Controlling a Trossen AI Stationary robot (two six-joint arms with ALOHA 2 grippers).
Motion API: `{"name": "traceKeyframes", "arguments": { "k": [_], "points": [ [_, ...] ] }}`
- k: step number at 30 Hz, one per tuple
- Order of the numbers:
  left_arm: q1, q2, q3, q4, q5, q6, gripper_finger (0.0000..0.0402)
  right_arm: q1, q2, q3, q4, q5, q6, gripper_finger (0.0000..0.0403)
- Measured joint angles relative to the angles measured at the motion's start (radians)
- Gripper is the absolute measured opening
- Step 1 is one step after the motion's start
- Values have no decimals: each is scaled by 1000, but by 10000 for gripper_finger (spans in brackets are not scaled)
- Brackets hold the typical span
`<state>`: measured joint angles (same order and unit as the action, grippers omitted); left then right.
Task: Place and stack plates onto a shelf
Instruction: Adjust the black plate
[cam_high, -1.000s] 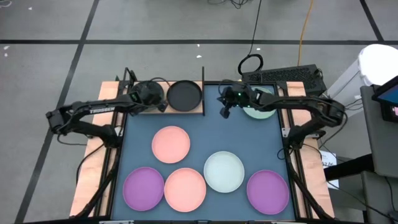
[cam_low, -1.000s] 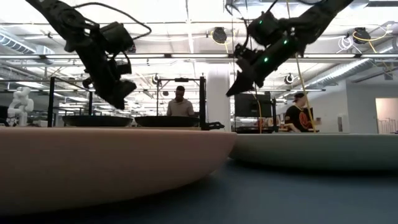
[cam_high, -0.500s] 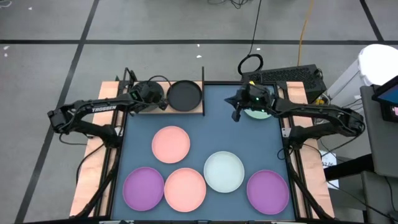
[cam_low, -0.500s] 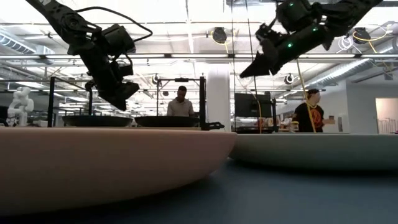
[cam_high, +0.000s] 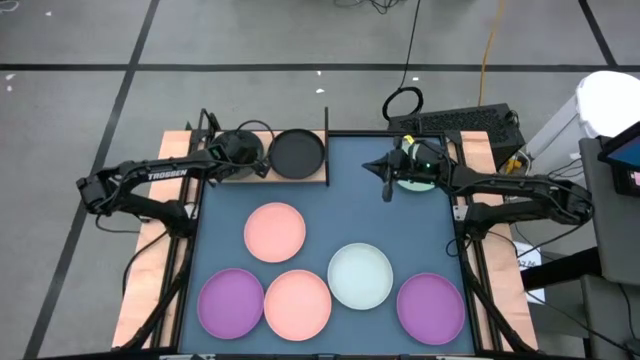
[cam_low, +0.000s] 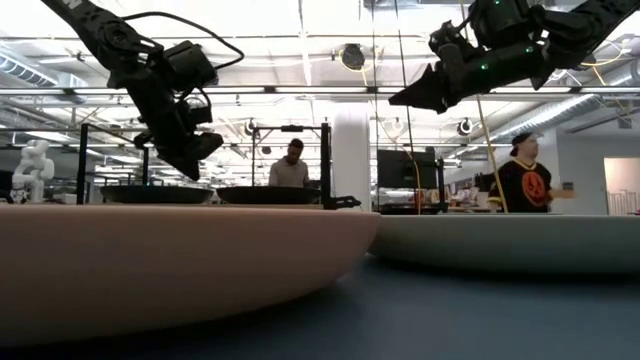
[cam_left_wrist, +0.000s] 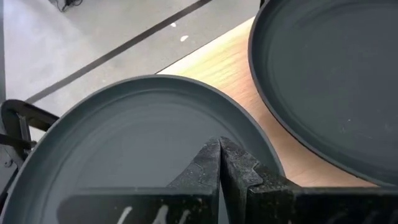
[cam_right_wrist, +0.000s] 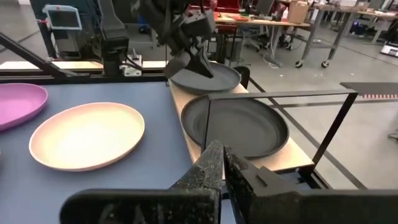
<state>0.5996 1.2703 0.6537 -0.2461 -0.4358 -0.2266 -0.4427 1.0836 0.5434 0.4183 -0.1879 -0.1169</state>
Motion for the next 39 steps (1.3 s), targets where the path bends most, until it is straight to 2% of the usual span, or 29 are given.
{"name": "traceKeyframes", "arguments": {
  "k": [7,12,39],
  "points": [
    [24,82,1,23,73,-27,4,0,0,0,-3,0,-3,0],
    [24,122,1,63,87,-26,4,0,0,0,-3,0,-4,0],
    [13,123,1,146,125,12,3,0,0,0,-12,-1,-19,0]
  ]
}}
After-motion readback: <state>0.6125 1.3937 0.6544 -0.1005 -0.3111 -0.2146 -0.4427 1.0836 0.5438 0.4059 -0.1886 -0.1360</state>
